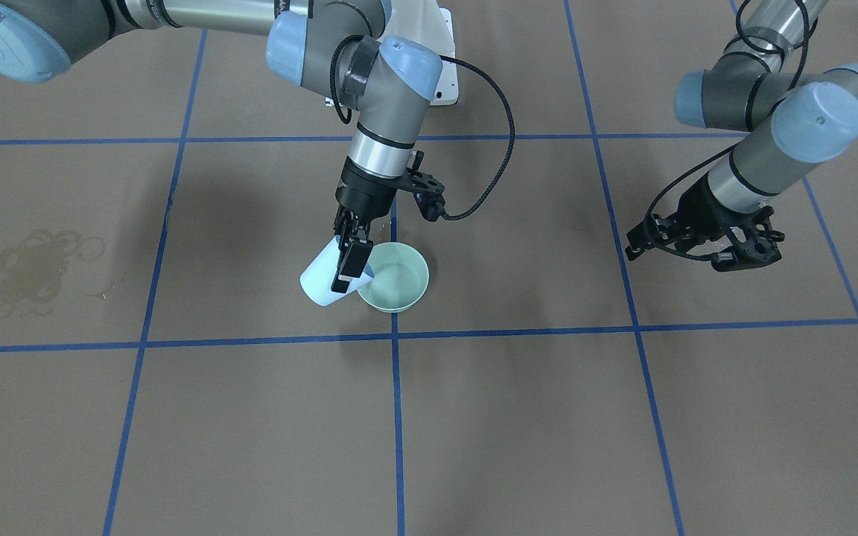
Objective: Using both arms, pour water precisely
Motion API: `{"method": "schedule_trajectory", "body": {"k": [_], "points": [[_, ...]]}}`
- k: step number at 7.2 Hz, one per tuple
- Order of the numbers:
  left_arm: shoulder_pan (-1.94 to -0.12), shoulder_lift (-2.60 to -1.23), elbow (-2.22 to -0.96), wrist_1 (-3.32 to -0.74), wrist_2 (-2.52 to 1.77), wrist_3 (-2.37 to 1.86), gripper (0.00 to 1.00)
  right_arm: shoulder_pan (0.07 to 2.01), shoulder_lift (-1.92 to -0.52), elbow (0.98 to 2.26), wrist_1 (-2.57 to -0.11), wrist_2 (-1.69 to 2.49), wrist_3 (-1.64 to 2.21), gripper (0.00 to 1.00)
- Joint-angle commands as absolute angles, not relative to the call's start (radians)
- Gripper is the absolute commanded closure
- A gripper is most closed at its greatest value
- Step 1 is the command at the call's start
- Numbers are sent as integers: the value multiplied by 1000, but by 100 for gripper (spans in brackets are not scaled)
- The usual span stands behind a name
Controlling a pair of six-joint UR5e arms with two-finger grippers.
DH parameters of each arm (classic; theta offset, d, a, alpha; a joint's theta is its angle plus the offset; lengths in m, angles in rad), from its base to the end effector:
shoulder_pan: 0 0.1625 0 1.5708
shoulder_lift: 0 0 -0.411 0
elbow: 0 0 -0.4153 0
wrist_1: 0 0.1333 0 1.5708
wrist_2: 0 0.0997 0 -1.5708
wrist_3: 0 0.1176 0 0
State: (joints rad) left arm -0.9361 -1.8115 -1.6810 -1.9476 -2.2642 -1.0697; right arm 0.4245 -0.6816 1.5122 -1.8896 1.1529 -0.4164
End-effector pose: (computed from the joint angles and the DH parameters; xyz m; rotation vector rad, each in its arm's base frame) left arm 0.3223 -0.5358 0.4201 -0.0389 0.9593 -0.1490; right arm -0.5987 -0.4693 0.1597 0.6725 0.2200 -1.3968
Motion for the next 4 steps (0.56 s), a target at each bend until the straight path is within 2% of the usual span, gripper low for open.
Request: {"method": "schedule_trajectory", "body": {"k": [1,4], "points": [[-937,-1810,-1677,-1948,-2264,-1066,1,397,-673,1511,-1945,1057,-474,100],[-937,-1810,-1675,-1948,-2264,-1066,1,367,-675,1511,-1994,956,-491,100]]}}
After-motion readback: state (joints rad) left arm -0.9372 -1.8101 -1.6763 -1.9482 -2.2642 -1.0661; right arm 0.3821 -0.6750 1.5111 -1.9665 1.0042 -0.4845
